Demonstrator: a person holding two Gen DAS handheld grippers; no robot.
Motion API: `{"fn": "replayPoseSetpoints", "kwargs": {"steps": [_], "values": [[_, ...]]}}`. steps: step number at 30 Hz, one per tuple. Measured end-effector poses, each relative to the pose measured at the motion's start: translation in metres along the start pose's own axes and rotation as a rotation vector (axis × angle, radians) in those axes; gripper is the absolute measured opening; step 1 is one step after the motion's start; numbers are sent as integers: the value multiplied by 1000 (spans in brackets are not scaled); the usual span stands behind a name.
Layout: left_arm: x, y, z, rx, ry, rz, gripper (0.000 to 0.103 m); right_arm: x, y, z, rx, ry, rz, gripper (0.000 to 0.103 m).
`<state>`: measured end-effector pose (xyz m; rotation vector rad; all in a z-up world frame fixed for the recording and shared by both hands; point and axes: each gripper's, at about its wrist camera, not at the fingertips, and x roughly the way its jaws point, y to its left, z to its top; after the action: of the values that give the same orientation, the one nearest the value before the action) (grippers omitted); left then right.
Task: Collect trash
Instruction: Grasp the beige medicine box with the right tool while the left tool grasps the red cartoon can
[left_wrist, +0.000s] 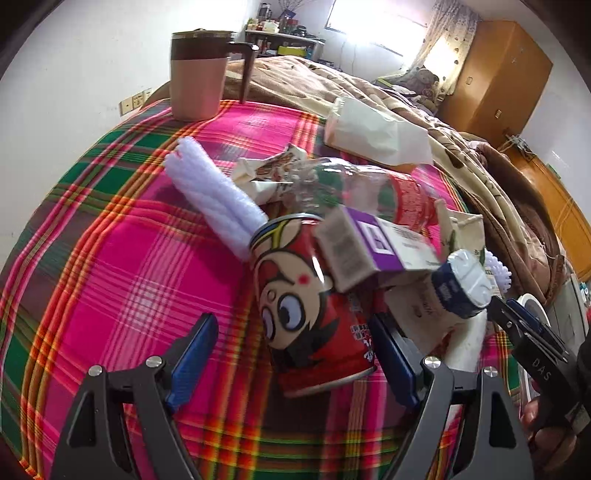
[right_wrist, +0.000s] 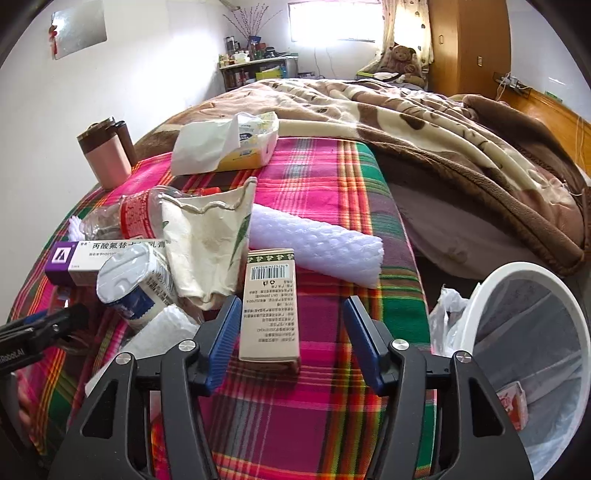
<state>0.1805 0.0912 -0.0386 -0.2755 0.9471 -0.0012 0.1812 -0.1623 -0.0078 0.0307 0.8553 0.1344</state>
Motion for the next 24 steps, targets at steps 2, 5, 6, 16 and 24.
{"fn": "replayPoseSetpoints", "kwargs": {"steps": [2,5,6,16,24], "values": [[1,5,2,-21,-3,-14,85,1,2,1,-3,4,1,54],[8,2,6,-15,3,1,85,6,5,2,-7,5,-6,54],[10,1,8,-15,9,8,85,8,5,2,-5,10,-2,54],[12,1,10,-15,-1,-36,60,9,3,0,19,8,0,34],[3,0,3,-5,-4,-60,56,-3,-1,-4,30,-24,18,34]]}}
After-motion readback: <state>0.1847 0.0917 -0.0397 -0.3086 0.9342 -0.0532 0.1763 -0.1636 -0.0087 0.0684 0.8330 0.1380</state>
